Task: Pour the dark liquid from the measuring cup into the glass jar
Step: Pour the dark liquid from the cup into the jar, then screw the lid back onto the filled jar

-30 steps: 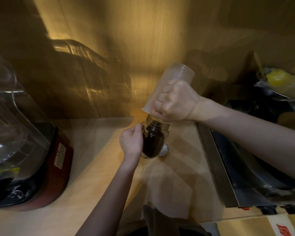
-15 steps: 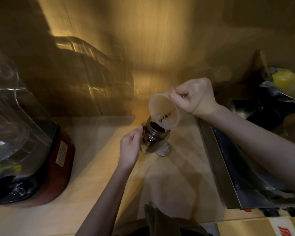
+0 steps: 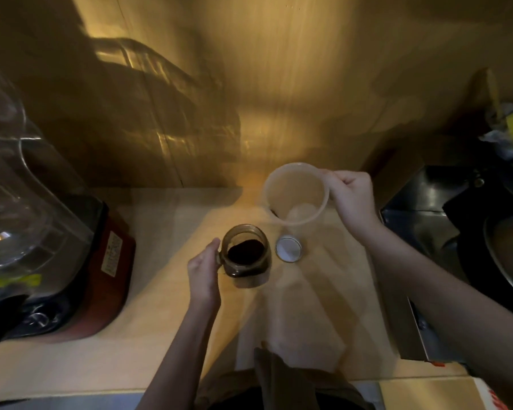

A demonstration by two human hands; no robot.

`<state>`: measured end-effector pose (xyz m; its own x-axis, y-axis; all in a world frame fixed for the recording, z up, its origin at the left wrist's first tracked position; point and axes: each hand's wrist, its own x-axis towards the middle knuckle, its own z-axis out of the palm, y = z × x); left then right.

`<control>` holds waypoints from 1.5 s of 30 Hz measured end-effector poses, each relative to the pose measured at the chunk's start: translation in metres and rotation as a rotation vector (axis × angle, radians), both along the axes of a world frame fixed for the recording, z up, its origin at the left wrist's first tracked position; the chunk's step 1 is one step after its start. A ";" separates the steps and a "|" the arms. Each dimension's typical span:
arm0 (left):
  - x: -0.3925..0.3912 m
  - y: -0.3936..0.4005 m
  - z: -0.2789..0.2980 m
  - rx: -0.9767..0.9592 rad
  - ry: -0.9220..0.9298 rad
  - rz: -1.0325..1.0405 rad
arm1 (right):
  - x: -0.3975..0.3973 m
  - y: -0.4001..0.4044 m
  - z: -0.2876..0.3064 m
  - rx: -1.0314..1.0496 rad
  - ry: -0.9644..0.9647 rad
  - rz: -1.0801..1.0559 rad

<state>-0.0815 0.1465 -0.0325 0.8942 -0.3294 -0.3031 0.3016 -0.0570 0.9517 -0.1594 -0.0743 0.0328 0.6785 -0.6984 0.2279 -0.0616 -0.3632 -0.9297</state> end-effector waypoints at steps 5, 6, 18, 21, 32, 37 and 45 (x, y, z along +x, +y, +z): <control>0.000 -0.016 -0.013 0.014 0.081 0.002 | 0.006 0.010 -0.030 0.489 0.063 -0.175; 0.001 -0.019 -0.016 0.019 0.104 0.017 | 0.009 0.010 -0.039 0.539 0.079 -0.197; 0.014 -0.031 -0.073 0.182 0.309 0.099 | 0.053 -0.014 -0.110 0.620 0.229 -0.365; 0.018 -0.033 -0.087 0.213 0.310 0.111 | 0.059 -0.020 -0.122 0.590 0.285 -0.371; 0.016 -0.044 -0.098 0.246 0.233 0.073 | 0.076 -0.034 -0.136 0.539 0.396 -0.374; 0.017 -0.046 -0.099 0.256 0.203 0.025 | 0.074 -0.036 -0.139 0.443 0.473 -0.320; 0.015 -0.042 -0.100 0.262 0.183 -0.019 | 0.038 -0.037 -0.143 0.160 0.526 -0.484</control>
<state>-0.0670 0.1043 -0.1321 0.8117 -0.2350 -0.5347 0.4626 -0.3001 0.8342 -0.1213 -0.1111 -0.1106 0.2769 -0.9453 -0.1727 -0.6337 -0.0445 -0.7723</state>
